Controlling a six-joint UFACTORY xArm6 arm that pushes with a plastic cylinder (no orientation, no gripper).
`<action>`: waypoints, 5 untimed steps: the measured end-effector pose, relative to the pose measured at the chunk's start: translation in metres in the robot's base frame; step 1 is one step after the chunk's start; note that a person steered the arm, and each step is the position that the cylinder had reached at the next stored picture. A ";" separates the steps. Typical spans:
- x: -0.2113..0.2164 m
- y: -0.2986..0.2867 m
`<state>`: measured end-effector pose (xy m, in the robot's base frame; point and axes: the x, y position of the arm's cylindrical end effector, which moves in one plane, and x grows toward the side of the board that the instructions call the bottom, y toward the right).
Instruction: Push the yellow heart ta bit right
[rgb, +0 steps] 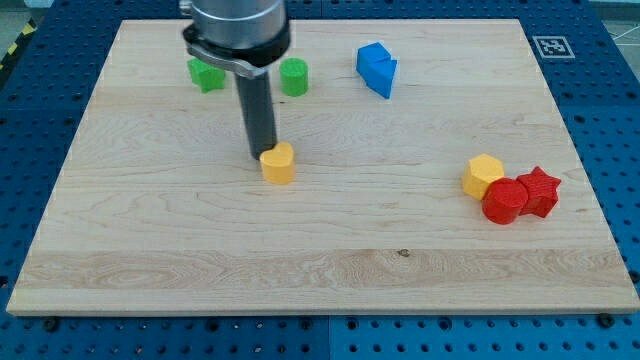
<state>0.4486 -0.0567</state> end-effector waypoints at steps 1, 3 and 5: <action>0.011 0.039; 0.008 0.056; -0.050 0.013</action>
<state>0.3989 -0.0436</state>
